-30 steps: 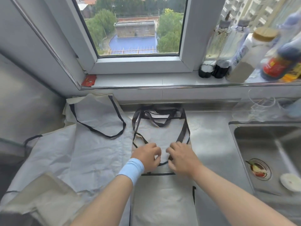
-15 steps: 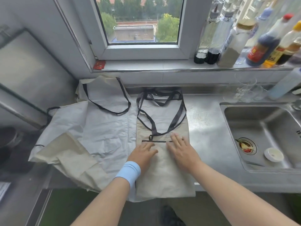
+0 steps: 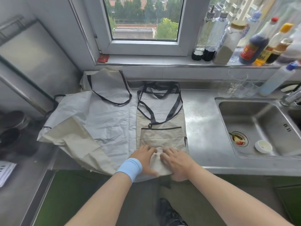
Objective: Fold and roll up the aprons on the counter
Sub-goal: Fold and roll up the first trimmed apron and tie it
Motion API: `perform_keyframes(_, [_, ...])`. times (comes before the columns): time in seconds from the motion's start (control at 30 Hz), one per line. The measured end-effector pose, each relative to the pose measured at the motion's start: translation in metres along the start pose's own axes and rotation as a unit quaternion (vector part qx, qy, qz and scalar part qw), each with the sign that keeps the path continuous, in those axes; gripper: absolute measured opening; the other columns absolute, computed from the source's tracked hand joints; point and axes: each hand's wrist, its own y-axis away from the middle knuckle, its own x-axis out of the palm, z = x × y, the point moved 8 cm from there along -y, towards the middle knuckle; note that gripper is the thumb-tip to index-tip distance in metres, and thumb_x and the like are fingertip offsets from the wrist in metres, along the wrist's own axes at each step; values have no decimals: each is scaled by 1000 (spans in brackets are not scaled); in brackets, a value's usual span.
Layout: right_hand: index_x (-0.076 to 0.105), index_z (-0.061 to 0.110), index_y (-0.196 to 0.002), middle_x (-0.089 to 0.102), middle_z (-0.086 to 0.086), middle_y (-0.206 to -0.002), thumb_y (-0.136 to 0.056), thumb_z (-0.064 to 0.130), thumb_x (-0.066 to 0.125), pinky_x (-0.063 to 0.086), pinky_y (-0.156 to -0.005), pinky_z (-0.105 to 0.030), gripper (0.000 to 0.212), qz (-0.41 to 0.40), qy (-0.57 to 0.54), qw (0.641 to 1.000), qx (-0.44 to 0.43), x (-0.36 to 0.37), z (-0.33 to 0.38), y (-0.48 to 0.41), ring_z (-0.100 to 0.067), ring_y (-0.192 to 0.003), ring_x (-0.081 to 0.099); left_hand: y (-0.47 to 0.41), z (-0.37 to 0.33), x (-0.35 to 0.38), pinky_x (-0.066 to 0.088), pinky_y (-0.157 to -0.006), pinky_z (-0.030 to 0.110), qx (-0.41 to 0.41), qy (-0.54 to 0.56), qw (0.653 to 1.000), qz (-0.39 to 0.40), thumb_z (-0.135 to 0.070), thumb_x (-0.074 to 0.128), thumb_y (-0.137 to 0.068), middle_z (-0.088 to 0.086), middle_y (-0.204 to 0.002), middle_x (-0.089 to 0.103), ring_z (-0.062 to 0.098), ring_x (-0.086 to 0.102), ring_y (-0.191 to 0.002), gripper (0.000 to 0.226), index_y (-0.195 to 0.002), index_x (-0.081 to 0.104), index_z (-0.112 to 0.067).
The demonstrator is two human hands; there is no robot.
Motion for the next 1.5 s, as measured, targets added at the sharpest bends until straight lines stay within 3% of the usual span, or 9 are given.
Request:
perform_keyframes(0.2, [59,22,-83,67,0,-88,-78,31,48,48,-67,-32,15,-21,-93,991,93,-39,-35,4,-28,-84,63,7,-7,-26,40,-100,33,4,10,999,40,-45,66,-80,-4,-141,42,24,47,-123,50,-124,57,-22])
perform_keyframes(0.33, [43,17,-63,52,1,-66,-77,15,48,36,-56,-30,15,57,-129,980,138,-58,-67,6,-27,-69,49,3,-2,-61,46,-82,30,-55,52,994,77,-27,51,-92,12,-104,63,31,60,-95,21,-99,65,-13])
perform_keyframes(0.43, [44,15,-60,46,0,-58,-72,12,49,32,-52,-28,13,90,-197,963,161,-78,-90,8,-21,-59,42,1,4,-76,47,-65,27,-76,116,983,120,-31,61,-85,4,-70,54,24,53,-66,19,-72,56,-18])
perform_keyframes(0.57, [69,22,-68,57,9,-59,-77,15,64,44,-54,-24,13,129,-398,890,178,-102,-114,10,-13,-59,54,-13,11,-102,45,-62,24,-68,136,978,141,-33,69,-83,1,-81,58,20,54,-74,12,-82,62,-23])
perform_keyframes(0.73, [72,11,-75,56,5,-60,-75,14,66,46,-51,-23,7,9,-482,846,227,-118,-171,-9,-13,-55,54,-55,38,-147,46,-63,26,-90,224,970,1,-39,70,-70,-3,-71,58,20,57,-69,25,-79,66,-16])
perform_keyframes(0.97, [65,22,-70,63,6,-70,-76,27,64,44,-62,-31,8,-157,-426,842,291,-104,-234,-57,-14,-68,57,-114,63,-175,55,-76,31,-138,274,941,-144,-29,65,-73,-7,-77,68,17,64,-78,10,-82,69,-28])
perform_keyframes(1.13, [52,31,-63,55,0,-81,-82,25,64,37,-61,-25,23,-150,-430,840,294,-69,-262,-96,-19,-73,51,-165,82,-165,48,-94,32,-142,242,950,-137,-24,62,-83,-3,-108,66,21,61,-103,24,-106,64,-29])
perform_keyframes(1.33, [60,24,-104,51,0,-114,-93,39,55,47,-82,-37,19,-108,-303,881,347,-44,-289,-131,-26,-102,58,-214,106,-144,48,-88,35,-165,134,973,-93,-27,54,-91,4,-110,65,29,58,-106,23,-113,58,-23])
perform_keyframes(1.5, [59,20,-105,48,-2,-111,-89,39,56,44,-80,-36,25,-95,-218,906,349,-49,-289,-147,-26,-101,55,-232,91,-161,40,-92,33,-103,-21,981,-165,-13,55,-81,-1,-119,50,24,47,-110,44,-121,51,-30])
